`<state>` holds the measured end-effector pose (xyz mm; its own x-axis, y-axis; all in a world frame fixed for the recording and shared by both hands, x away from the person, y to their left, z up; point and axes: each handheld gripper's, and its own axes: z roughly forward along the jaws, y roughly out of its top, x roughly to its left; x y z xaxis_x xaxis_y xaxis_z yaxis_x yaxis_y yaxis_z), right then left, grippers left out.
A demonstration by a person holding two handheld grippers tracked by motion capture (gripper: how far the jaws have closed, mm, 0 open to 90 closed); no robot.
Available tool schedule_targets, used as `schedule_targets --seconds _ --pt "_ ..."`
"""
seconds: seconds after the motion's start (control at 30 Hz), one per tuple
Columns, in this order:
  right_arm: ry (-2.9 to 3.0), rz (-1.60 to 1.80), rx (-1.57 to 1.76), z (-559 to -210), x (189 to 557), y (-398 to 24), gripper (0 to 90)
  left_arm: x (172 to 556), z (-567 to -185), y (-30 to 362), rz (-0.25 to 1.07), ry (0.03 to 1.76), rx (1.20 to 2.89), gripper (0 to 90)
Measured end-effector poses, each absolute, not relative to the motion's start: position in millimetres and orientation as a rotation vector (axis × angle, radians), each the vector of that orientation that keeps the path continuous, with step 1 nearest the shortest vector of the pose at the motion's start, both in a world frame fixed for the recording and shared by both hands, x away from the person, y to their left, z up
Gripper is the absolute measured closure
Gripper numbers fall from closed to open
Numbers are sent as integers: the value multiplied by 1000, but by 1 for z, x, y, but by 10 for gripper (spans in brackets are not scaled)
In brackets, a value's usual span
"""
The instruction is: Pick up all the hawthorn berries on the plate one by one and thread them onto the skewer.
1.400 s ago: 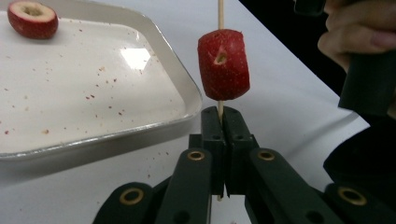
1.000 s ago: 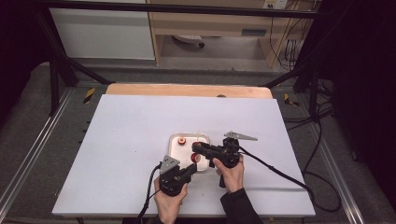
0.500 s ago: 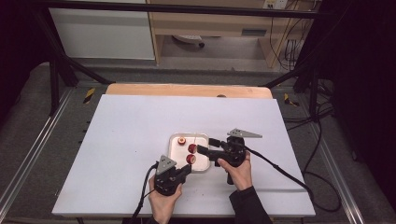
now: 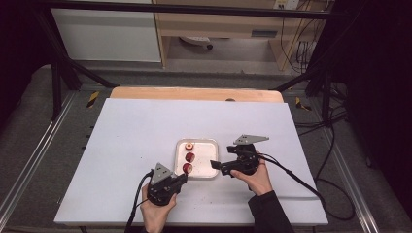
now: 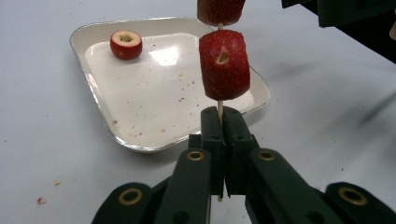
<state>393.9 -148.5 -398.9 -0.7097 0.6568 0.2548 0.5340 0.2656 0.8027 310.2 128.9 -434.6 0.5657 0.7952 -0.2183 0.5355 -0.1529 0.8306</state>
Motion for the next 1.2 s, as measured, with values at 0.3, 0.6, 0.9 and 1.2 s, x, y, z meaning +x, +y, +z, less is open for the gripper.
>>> schedule_targets --seconds 0.3,0.6,0.9,1.2 --pt "2455 1340 1122 -401 400 -145 59 308 -438 149 349 1085 1837 885" --pt "2504 1260 1103 -398 412 -128 54 306 -439 165 347 1081 1846 885" --pt "2544 1189 1081 -396 427 -107 56 305 -441 182 348 1095 1846 884" --pt "2557 1131 1078 -390 445 -87 71 305 -440 188 355 1091 1866 884"
